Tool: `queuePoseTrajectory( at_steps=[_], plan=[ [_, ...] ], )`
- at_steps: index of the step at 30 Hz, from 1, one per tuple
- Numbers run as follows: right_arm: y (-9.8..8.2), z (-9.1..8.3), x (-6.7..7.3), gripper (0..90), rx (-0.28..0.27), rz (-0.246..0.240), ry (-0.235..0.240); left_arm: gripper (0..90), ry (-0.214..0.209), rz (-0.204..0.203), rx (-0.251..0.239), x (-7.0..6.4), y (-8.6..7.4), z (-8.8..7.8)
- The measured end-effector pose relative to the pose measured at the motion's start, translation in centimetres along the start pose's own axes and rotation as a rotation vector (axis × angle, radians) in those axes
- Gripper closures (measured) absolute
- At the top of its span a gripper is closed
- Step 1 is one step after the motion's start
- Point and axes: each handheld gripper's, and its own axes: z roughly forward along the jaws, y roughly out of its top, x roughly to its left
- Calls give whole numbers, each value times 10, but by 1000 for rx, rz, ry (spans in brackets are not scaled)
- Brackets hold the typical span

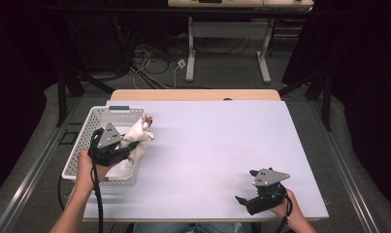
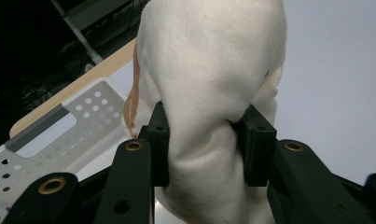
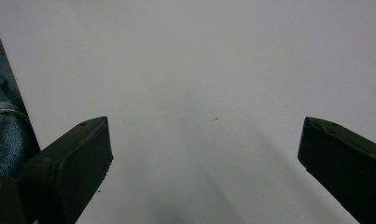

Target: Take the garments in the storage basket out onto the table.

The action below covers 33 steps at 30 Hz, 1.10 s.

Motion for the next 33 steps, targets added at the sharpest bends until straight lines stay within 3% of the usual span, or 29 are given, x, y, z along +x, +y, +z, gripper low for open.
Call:
queuePoseTrajectory(
  at_steps=[12, 33],
  plan=[
    [0, 0, 0, 28, 4, 0, 1, 633, -35, 39, -6, -15, 5, 8],
    [0, 0, 0, 28, 4, -7, -4, 633, -82, 67, 2, -30, 8, 19]
  ],
)
